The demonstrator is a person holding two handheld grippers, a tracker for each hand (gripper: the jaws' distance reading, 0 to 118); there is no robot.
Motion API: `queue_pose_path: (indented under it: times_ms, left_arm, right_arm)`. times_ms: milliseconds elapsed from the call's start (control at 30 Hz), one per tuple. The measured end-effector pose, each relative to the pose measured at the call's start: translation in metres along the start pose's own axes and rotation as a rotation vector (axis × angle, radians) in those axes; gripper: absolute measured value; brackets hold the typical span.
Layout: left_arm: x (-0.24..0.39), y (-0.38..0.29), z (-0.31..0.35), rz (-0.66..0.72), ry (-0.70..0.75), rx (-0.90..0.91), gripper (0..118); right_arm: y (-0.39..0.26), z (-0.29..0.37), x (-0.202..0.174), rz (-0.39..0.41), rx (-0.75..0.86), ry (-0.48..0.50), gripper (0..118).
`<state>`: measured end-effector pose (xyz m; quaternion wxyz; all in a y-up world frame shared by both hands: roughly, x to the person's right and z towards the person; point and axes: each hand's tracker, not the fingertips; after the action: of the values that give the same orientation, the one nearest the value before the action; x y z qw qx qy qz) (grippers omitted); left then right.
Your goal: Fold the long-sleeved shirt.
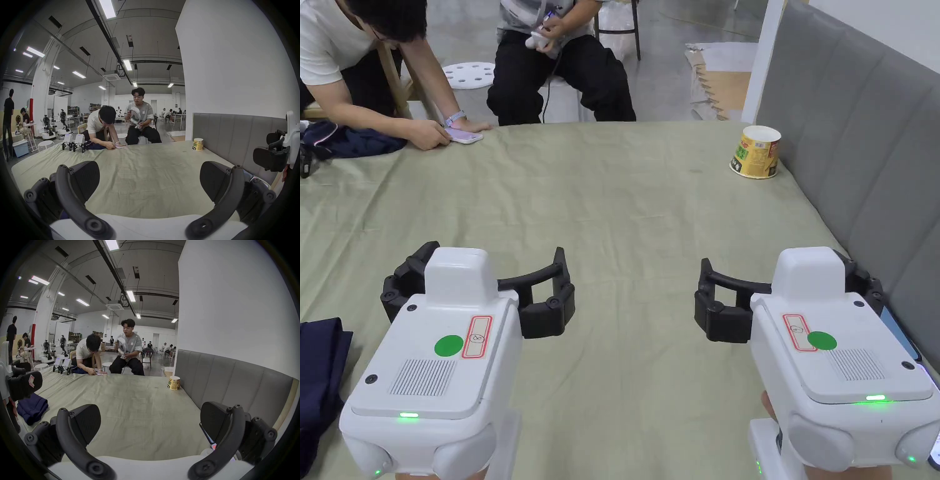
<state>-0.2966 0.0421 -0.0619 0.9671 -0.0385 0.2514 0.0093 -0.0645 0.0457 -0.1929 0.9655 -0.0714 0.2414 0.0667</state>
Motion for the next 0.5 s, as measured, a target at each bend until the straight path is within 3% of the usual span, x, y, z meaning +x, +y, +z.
queue_pose_path:
  times_ms: [200, 367, 500]
  left_arm:
    - [0.002, 0.0, -0.001, -0.003, -0.001, -0.003, 111]
    - [0.004, 0.0, -0.001, -0.005, -0.003, -0.006, 111]
    - [0.004, 0.001, -0.001, -0.007, 0.001, -0.004, 111]
  right_arm:
    - [0.005, -0.001, 0.001, -0.019, -0.033, 0.032, 118]
    - [0.008, -0.002, -0.002, -0.014, -0.043, 0.004, 118]
    - [0.013, -0.001, -0.002, -0.06, -0.119, -0.067, 118]
